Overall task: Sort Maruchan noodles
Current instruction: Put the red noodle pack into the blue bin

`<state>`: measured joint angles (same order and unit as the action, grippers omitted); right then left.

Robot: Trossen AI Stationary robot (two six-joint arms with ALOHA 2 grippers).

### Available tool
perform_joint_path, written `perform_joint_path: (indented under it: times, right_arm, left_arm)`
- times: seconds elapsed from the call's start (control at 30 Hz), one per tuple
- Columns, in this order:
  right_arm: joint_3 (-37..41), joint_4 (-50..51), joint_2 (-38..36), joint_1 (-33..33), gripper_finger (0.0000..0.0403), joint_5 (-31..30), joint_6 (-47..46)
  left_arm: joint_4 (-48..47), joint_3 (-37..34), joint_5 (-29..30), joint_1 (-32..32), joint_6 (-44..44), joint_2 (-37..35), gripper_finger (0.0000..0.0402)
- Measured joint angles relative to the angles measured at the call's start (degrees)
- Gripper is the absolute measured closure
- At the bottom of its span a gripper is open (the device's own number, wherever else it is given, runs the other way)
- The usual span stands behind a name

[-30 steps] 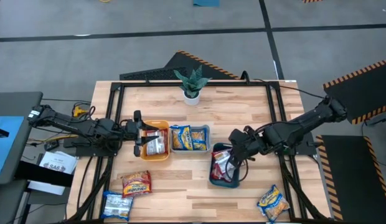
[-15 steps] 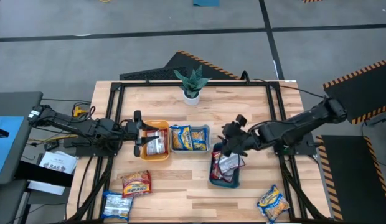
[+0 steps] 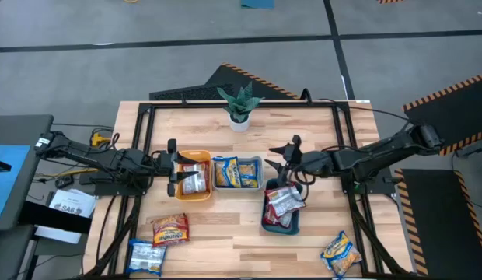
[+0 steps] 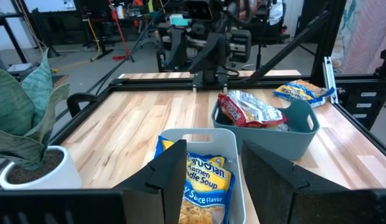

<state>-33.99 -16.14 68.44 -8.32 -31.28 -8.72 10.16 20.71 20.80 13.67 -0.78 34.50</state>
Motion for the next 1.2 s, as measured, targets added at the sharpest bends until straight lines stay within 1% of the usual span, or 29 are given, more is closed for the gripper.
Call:
perform_joint_path:
  times: [0.07, 0.13, 0.23, 0.33, 0.47, 0.53, 0.6, 0.7, 0.73, 0.77, 0.83, 0.93, 1.07, 1.13, 1.2]
  right_arm:
    - [2.79, -8.41, 0.31, 3.08, 0.0177, 6.40, 3.05]
    - [4.37, -13.04, 0.44, 6.60, 0.0177, 11.79, 3.68]
    - [4.66, -15.34, 0.99, 10.52, 0.0177, 18.12, 3.87]
    - [4.60, -17.21, 0.89, 12.28, 0.0177, 22.54, 4.31]
    - [4.65, -16.47, 0.99, 11.49, 0.0177, 23.70, 4.29]
    - [4.65, -16.46, 0.97, 10.77, 0.0177, 23.70, 4.48]
    - [4.65, -16.44, 0.97, 10.09, 0.0177, 23.73, 4.88]
    - [4.65, -16.43, 0.97, 9.49, 0.0177, 23.73, 5.69]
    - [4.65, -16.45, 0.97, 9.44, 0.0177, 23.75, 5.78]
    - [4.65, -16.46, 0.97, 9.46, 0.0177, 23.73, 5.78]
    - [4.65, -16.41, 0.97, 9.47, 0.0177, 23.73, 5.78]
    - [4.65, -16.14, 0.97, 9.47, 0.0177, 23.73, 5.78]
    - [4.65, -15.78, 0.97, 9.47, 0.0177, 23.73, 5.75]
    - [4.65, -15.66, 0.97, 9.47, 0.0177, 23.73, 5.75]
    - [4.65, -15.41, 0.97, 9.47, 0.0177, 23.73, 5.73]
  left_arm:
    - [-0.03, 0.00, 0.00, 0.00, 0.00, 0.00, 0.0260]
    - [-0.01, 0.00, 0.00, 0.00, -0.12, 0.00, 0.0260]
    - [-0.03, 0.00, 0.56, 0.00, -0.85, -0.01, 0.0260]
    - [-0.03, 0.00, 1.57, 0.00, -2.08, 0.00, 0.0260]
    - [0.01, 0.00, 1.97, 0.00, -1.53, 0.00, 0.0260]
    - [0.08, 0.00, 1.54, 0.00, 1.40, 0.00, 0.0260]
    - [0.61, 0.00, -2.29, 0.00, 4.80, 0.00, 0.0260]
    - [1.53, 0.51, -12.92, 0.55, 4.52, 1.42, 0.0260]
    - [1.61, 1.06, -15.49, 1.21, 4.23, 2.37, 0.0260]
    - [1.67, 1.80, -16.70, 2.12, 4.26, 3.58, 0.0260]
    - [0.67, 3.78, -16.35, 4.66, 4.76, 6.78, 0.0260]
    - [-9.08, 8.64, -12.90, 9.76, 8.75, 12.51, 0.0260]
    - [-28.69, 18.01, -7.47, 17.04, 18.93, 21.19, 0.0260]
    - [-37.75, 22.26, -6.95, 20.38, 24.50, 25.88, 0.0260]
    - [-43.58, 25.92, -7.61, 23.17, 30.06, 29.86, 0.0260]
